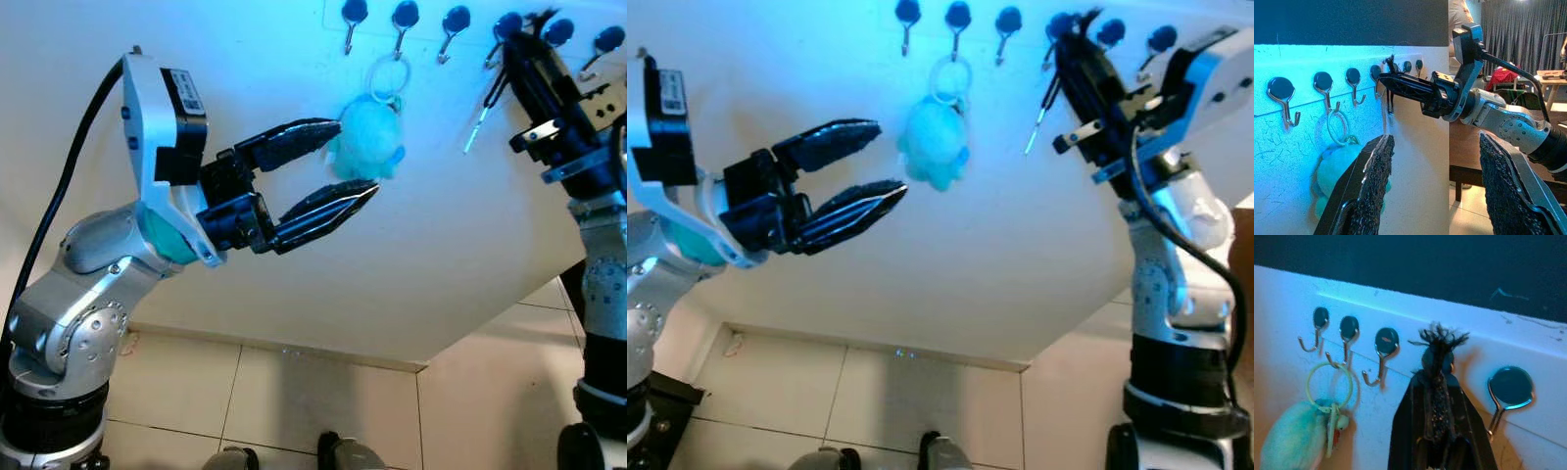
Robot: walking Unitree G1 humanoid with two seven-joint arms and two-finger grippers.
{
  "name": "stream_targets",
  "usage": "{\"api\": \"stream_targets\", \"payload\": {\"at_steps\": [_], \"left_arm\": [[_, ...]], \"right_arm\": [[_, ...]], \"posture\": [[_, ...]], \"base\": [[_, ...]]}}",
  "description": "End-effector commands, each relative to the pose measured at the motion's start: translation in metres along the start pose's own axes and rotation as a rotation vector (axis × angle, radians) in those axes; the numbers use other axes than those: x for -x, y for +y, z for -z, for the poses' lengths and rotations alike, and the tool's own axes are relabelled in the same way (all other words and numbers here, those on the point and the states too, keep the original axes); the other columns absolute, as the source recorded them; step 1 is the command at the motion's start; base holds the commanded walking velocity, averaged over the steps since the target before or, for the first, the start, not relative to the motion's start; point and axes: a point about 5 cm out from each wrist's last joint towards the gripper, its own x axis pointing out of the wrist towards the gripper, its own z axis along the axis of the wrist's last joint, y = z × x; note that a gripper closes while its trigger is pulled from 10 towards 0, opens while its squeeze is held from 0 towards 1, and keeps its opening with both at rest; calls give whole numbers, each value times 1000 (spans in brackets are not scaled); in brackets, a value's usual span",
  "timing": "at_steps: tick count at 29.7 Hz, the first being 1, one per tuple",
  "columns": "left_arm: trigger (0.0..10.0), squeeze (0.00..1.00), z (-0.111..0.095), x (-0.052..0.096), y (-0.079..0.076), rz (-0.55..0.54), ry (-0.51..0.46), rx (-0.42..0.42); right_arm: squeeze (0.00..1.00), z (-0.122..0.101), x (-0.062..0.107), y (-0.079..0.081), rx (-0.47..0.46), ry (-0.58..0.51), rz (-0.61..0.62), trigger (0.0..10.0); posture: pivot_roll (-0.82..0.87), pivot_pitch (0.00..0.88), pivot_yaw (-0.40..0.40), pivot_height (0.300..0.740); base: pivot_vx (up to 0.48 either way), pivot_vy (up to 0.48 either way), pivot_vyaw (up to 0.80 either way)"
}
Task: Hang keys on a hook
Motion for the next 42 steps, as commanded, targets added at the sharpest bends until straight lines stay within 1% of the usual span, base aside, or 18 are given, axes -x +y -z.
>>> {"api": "stream_targets", "payload": {"at_steps": [1,4,9,11,14,18,20,21,22,26,28,33,38,40,41,42], "left_arm": [[10000,0,0,1,-1,7,4,9],[10000,0,0,0,-1,9,2,13],[10000,0,-1,0,-2,9,0,15],[10000,0,-1,0,-2,9,-1,17],[10000,0,-1,0,-2,9,-2,18],[10000,0,-1,-1,-1,9,-3,19],[10000,0,-1,-1,-2,8,-6,21],[10000,0,-1,-1,-2,8,-6,21],[10000,0,-1,-1,-2,7,-7,22],[10000,0,-1,-2,-2,6,-8,24],[10000,0,-1,-2,-2,3,-12,26],[10000,0,-1,-2,-2,2,-14,28],[10000,0,-1,-2,-2,1,-16,26],[10000,0,-1,-2,-2,-2,-15,26],[10000,0,-1,-2,-2,-3,-15,26],[10000,0,-1,-1,-2,-4,-14,26]], "right_arm": [[0,-1,-2,-1,8,-7,0,10000],[0,1,-5,2,1,-15,-27,10000],[0,1,-8,4,-3,-25,-32,10000],[0,3,-12,8,0,-38,-39,10000],[0,3,-13,10,3,-41,-45,10000],[0,3,-18,17,-6,-61,-55,10000],[0,1,-24,26,-18,-91,-75,10000],[0,1,-24,26,-18,-91,-75,10000],[0,-1,-27,30,-7,-103,-85,10000],[0,-3,-29,32,11,-116,-85,10000],[0,-6,-32,33,59,-133,-76,10000],[0,-6,-33,35,76,-130,-83,10000],[0,0,-30,37,85,-96,-100,10000],[0,5,-26,38,81,-73,-93,10000],[27,7,-24,38,77,-61,-89,10000],[1000,9,-22,38,64,-51,-81,10000]], "posture": [[-14,103,67,740],[-12,104,68,740],[-9,103,70,740],[-8,103,71,740],[-8,103,71,740],[-6,106,69,740],[-4,106,68,740],[-4,106,68,740],[-3,106,65,740],[-3,108,64,740],[-5,110,62,740],[-6,110,61,740],[-5,110,57,740],[-4,110,57,740],[-6,113,59,740],[-7,114,59,740]], "base": [[0,0,0],[0,0,0],[0,0,0],[0,0,0],[0,0,0],[0,0,0],[0,0,0],[0,0,0],[0,0,0],[0,0,0],[0,0,0],[0,0,0],[0,0,0],[0,0,0],[0,0,0],[0,0,0]]}}
